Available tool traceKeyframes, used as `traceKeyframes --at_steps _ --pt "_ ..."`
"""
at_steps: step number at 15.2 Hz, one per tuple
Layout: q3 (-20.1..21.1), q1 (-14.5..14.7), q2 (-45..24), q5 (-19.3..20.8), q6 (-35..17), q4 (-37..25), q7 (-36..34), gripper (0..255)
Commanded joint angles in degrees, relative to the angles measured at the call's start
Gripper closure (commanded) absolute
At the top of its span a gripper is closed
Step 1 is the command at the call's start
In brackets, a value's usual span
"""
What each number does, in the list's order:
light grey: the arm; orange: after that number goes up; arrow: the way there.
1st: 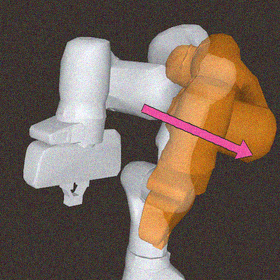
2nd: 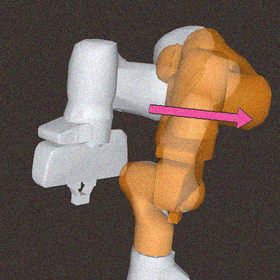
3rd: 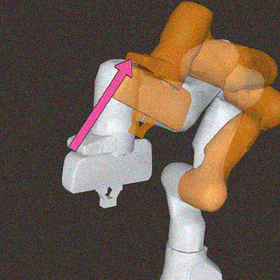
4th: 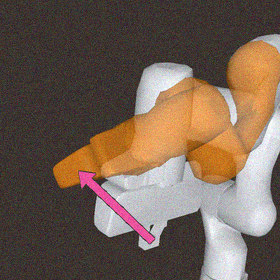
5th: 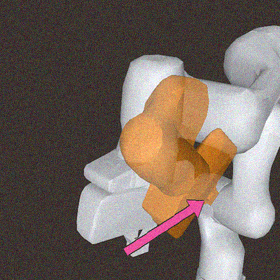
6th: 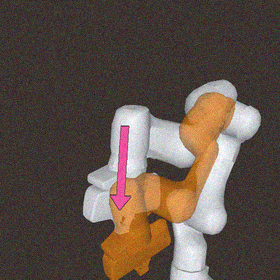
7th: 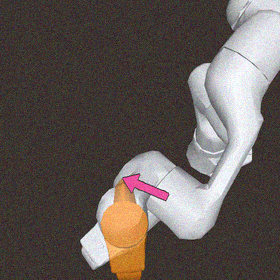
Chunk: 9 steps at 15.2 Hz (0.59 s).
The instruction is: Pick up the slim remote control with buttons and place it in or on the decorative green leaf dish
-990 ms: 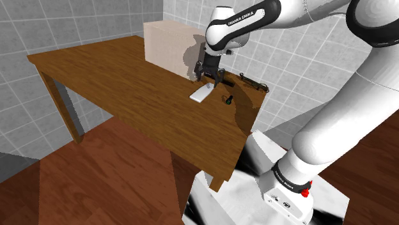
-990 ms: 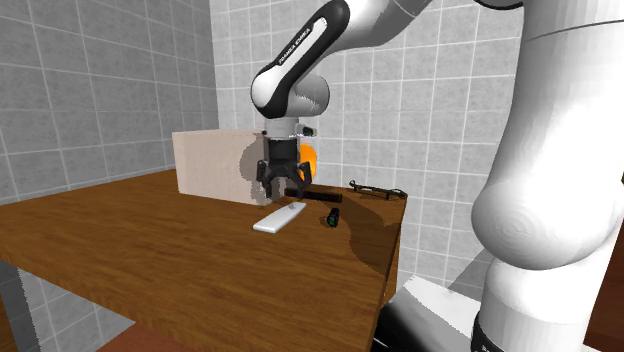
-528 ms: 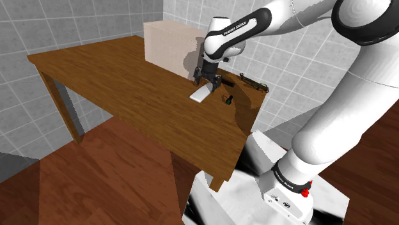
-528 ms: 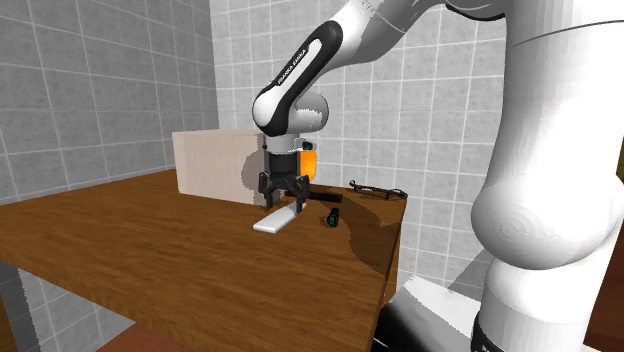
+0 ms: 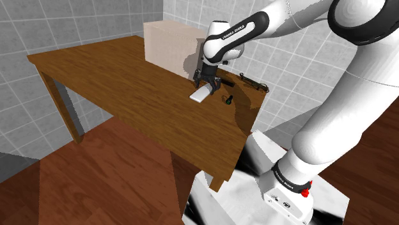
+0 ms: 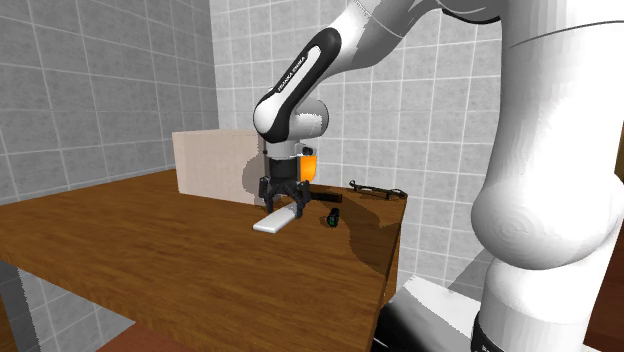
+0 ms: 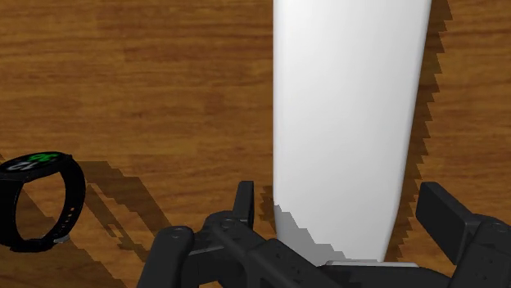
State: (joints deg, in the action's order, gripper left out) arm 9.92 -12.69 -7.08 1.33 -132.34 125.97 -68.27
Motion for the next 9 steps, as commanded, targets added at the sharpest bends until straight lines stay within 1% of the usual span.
traceKeyframes --at_steps 1,2,9 --pt "0.00 0.00 0.00 0.00 0.00 0.00 0.00 0" --pt "0.00 0.00 0.00 0.00 0.00 0.00 0.00 255" --pt "0.00 0.00 0.00 0.00 0.01 -0.01 0.00 255"
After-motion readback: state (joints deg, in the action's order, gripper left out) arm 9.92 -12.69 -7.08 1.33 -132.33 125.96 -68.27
